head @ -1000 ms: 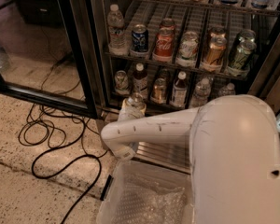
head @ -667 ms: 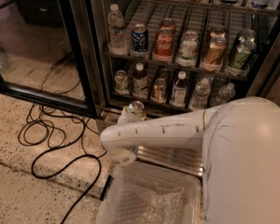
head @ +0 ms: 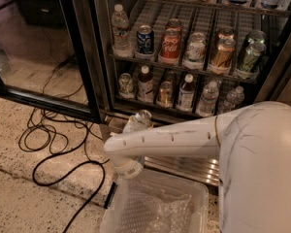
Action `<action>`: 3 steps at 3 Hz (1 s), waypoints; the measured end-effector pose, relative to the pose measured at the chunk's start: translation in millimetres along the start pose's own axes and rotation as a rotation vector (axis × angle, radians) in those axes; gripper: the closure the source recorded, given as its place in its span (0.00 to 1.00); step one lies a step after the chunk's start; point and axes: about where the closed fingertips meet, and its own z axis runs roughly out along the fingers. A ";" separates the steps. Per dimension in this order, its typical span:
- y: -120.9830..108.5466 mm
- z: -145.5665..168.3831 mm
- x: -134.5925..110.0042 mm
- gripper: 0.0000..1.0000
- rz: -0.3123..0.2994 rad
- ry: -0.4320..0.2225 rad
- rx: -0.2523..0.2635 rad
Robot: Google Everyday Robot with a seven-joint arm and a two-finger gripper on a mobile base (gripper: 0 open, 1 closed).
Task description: Pick 7up can from bottom shelf of fridge
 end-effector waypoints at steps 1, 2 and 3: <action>-14.8 -22.4 9.4 1.00 0.009 0.041 0.030; -30.4 -40.4 16.4 1.00 0.034 0.082 0.066; -44.2 -52.1 21.8 1.00 0.066 0.123 0.099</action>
Offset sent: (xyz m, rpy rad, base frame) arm -0.0804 -0.0213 -0.0041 0.0617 0.1447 -0.0897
